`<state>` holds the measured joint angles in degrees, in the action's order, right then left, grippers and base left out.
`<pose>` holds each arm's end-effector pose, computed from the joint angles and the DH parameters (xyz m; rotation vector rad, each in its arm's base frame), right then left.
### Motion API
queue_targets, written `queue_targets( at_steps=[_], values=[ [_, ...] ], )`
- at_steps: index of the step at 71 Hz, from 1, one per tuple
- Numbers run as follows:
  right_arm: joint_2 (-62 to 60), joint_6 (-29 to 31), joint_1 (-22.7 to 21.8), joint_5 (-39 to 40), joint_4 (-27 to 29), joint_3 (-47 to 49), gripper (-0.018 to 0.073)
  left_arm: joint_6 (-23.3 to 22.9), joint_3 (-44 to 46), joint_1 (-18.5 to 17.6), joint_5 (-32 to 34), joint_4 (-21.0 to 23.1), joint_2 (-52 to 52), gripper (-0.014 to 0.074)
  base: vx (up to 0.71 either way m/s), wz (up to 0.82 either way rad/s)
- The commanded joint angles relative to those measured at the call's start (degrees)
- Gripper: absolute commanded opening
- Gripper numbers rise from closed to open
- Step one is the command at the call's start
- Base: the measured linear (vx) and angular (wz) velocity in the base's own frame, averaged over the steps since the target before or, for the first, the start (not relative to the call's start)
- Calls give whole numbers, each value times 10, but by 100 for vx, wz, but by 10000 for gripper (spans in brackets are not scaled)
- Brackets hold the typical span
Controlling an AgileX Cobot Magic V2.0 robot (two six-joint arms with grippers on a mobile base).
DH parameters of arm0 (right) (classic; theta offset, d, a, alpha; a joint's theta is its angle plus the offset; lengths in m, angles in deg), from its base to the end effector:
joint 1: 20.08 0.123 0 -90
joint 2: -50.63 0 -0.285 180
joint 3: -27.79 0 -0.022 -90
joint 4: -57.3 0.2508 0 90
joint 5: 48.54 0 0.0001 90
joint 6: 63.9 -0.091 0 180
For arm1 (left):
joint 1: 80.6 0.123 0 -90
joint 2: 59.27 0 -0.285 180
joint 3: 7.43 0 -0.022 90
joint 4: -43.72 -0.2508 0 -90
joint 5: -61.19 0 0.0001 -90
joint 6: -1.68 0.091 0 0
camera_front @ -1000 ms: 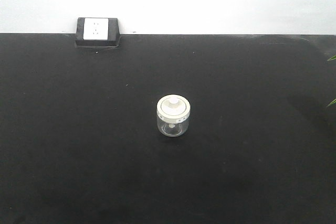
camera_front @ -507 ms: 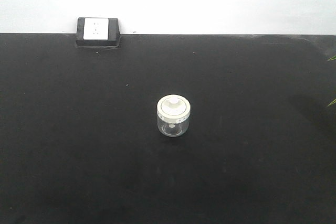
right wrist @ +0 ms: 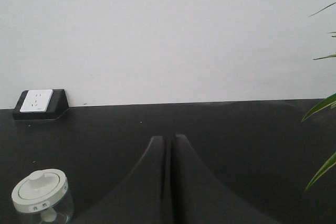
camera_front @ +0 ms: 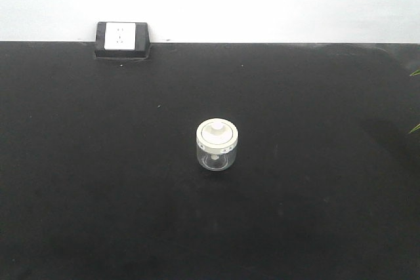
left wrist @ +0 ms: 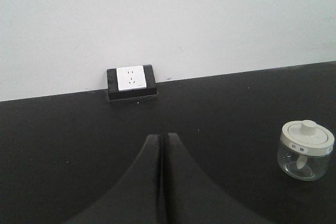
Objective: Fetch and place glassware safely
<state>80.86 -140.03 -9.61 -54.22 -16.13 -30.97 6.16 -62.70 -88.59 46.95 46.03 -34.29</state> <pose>0.0947 0.0086 0.2919 -0.0319 1.5821 0.1057 0.0750 -0.0114 0.3003 0.1546 1.6424 -0.0847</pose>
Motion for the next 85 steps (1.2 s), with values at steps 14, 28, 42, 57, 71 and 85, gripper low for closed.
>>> queue_targets(
  at_steps=[14,28,42,57,71,85],
  values=[
    [3,2,-5,7,-8,16,-4,0,-8,-2,32,4,-11,-7,0,0],
    [3,2,-5,7,-8,16,-4,0,-66,6,30,4,-71,-7,0,0],
    [3,2,-5,7,-8,16,-4,5,-142,53,26,4,-157,-7,0,0],
    [3,2,-5,7,-8,16,-4,3,-231,67,48,4,-187,-7,0,0],
    [3,2,-5,7,-8,16,-4,4,-252,67,27,4,-186,-7,0,0],
    [3,2,-5,7,-8,16,-4,4,-252,67,26,4,-186,-7,0,0]
  ],
)
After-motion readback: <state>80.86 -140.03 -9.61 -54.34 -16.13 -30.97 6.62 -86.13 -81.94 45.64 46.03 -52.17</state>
